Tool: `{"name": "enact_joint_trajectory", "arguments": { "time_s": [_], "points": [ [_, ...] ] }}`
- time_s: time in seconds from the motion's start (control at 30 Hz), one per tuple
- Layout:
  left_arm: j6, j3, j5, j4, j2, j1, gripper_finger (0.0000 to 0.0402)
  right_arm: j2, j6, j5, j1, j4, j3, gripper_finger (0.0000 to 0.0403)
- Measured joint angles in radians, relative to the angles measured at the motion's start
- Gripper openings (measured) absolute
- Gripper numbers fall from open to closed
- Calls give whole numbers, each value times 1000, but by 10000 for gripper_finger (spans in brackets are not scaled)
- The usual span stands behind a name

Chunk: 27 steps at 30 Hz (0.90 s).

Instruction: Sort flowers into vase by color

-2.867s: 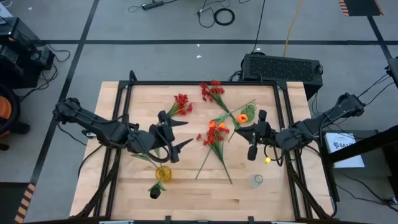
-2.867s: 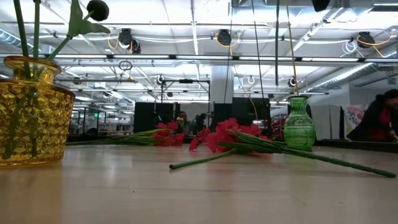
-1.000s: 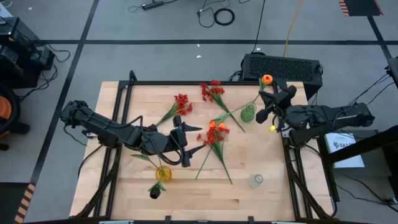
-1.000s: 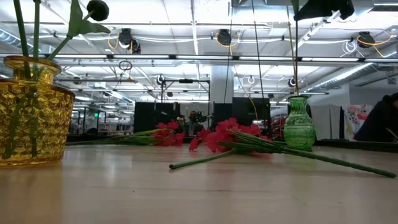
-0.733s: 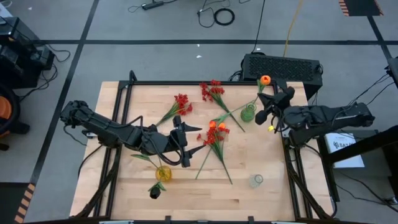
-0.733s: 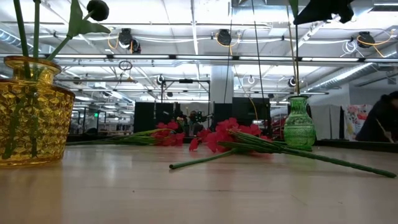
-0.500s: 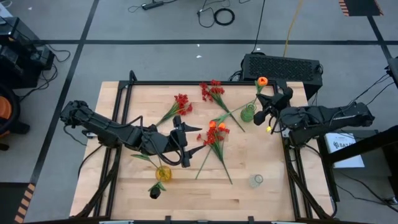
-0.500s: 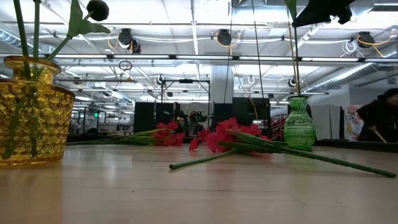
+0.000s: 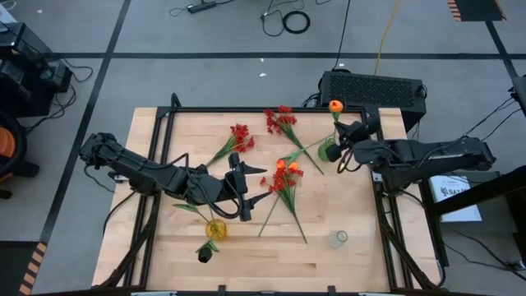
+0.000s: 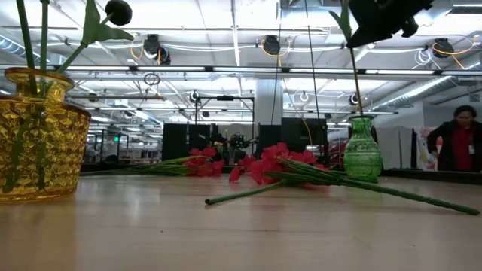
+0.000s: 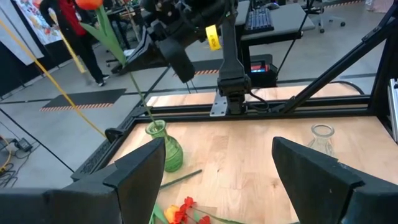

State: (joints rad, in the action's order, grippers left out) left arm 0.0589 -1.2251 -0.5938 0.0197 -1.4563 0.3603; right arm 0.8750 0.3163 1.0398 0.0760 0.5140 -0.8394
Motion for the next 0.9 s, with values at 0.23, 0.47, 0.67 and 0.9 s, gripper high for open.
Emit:
{"name": "enact_joint_trajectory", "arguments": {
  "time_s": [0.23,0.47,0.67,0.9],
  "points": [
    [0,0,0,18,0,0,302,62,37,-23,-32,-1,0,0],
    [0,0,0,19,0,0,302,134,65,-26,-62,2,0,0],
    [-1,0,0,20,0,0,302,185,109,-26,-81,40,0,0],
    [-1,0,0,27,0,0,302,219,195,-28,-93,115,0,1]
  ]
}}
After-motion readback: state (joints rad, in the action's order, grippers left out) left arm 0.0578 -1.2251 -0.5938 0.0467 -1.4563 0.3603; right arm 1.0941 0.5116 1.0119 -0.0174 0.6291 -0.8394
